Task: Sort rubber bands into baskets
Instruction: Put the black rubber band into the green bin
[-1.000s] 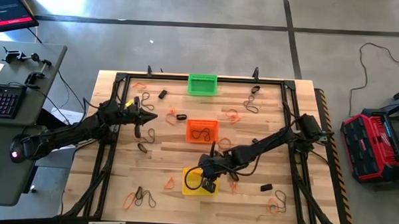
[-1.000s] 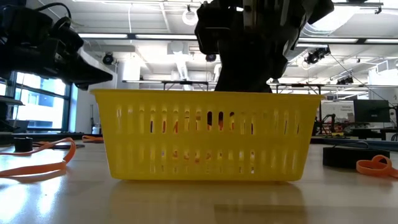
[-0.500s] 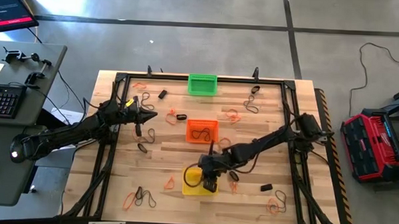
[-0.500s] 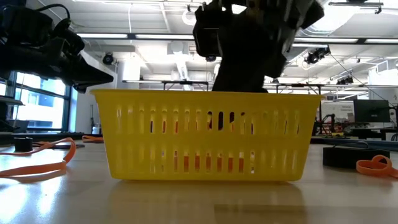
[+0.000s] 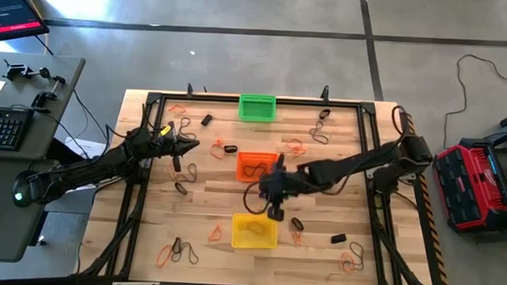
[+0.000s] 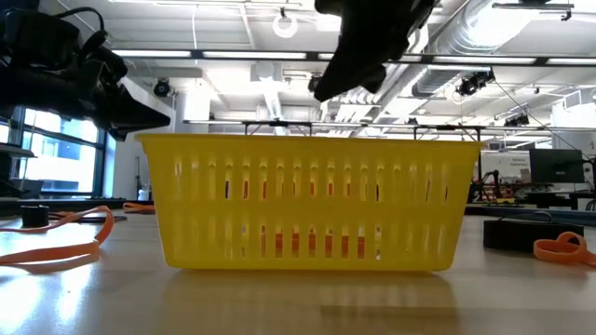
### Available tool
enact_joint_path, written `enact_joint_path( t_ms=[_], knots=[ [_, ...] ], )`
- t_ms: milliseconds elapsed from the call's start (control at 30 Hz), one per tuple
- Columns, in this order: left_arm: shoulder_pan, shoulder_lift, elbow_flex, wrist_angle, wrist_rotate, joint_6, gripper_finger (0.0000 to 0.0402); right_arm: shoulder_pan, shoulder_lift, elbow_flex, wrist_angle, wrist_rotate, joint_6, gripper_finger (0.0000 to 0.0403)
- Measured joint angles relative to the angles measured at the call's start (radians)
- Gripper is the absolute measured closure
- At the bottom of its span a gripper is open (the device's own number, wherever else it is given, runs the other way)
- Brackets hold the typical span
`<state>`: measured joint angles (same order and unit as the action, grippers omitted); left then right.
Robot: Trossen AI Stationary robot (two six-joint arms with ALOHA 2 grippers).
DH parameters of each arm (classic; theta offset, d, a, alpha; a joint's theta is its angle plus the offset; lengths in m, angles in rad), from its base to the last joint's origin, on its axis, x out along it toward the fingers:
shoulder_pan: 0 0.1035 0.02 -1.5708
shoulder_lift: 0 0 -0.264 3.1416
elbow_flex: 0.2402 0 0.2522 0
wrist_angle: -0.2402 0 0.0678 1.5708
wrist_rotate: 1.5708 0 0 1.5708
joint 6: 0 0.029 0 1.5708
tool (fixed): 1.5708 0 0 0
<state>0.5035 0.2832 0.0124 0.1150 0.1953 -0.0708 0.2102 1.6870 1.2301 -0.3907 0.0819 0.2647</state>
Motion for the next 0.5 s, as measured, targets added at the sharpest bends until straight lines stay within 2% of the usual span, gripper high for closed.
enact_joint_path(
  t_ms=[100, 300, 500],
  knots=[
    [0.0, 0.0, 0.0, -0.01, 0.0, -0.006, 0.0402, -0.054, 0.004, -0.003, 0.021, -0.022, -0.07, 0.0394],
    [0.0, 0.0, 0.0, -0.025, -0.006, -0.003, 0.0402, -0.162, 0.011, -0.169, 0.355, -0.193, -0.173, 0.0402],
    [-0.001, 0.0, 0.0, -0.03, 0.006, -0.004, 0.0402, -0.205, -0.027, -0.349, 0.637, -0.195, -0.187, 0.0403]
  ],
)
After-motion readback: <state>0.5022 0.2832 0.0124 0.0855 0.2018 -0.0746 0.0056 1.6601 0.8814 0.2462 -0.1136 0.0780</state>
